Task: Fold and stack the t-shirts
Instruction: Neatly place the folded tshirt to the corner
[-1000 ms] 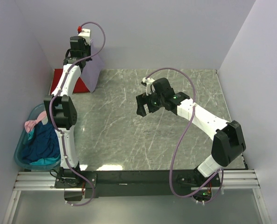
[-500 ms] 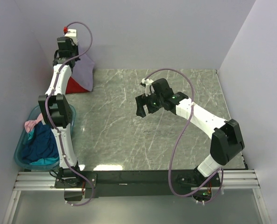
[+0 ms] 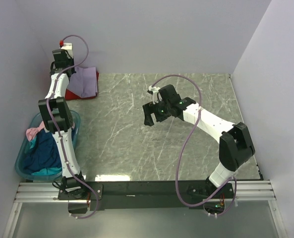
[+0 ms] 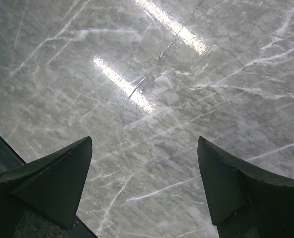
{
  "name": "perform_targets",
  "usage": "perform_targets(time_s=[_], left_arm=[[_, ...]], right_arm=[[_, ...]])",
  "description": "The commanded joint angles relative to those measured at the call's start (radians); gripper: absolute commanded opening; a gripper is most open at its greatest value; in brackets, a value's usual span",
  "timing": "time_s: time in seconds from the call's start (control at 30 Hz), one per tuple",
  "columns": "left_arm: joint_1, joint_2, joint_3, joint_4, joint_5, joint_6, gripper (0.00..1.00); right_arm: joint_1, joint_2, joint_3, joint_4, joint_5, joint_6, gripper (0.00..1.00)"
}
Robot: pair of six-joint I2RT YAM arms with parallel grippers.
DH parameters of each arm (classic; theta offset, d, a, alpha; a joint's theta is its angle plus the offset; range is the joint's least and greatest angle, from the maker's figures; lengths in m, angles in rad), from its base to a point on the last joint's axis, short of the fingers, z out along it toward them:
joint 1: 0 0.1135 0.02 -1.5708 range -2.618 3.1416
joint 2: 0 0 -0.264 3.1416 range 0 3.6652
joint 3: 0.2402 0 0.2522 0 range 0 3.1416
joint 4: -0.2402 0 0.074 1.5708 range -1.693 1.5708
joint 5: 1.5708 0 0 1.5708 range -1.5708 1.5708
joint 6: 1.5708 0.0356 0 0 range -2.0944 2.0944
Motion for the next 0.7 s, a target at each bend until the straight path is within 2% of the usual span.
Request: perform_targets(time_s=[0.0, 0.37, 0.43, 0.47, 0.5, 0.67], left_arm=[[0.015, -0.01, 0.075, 0.096, 0.042, 0.033, 0.0], [0.041, 0.031, 0.087, 0.132, 0.045, 0.087, 0.0], [0.039, 0.039, 0.096, 0.138, 0.024, 0.093, 0.28], [0.039, 0.04, 0.099, 0.142, -0.035, 0.108, 0.42], [0.044, 0.042, 0.105, 0.142, -0.048, 0.113, 0.6], [0.079, 0.021, 0.205, 0.064, -0.028, 0.125, 0.77]], right_arm=[[-0.007, 0.017, 0.042, -0.001, -0.014, 0.006, 0.93], [-0.007, 0.024, 0.042, -0.007, -0.021, 0.006, 0.93], [-0.007, 0.023, 0.047, -0.011, -0.021, 0.003, 0.93], [-0.009, 0.023, 0.051, -0.018, -0.019, 0.003, 0.93], [-0.007, 0.018, 0.054, -0.018, -0.018, 0.001, 0.93], [-0.01, -0.006, 0.067, -0.048, 0.001, -0.02, 0.93]])
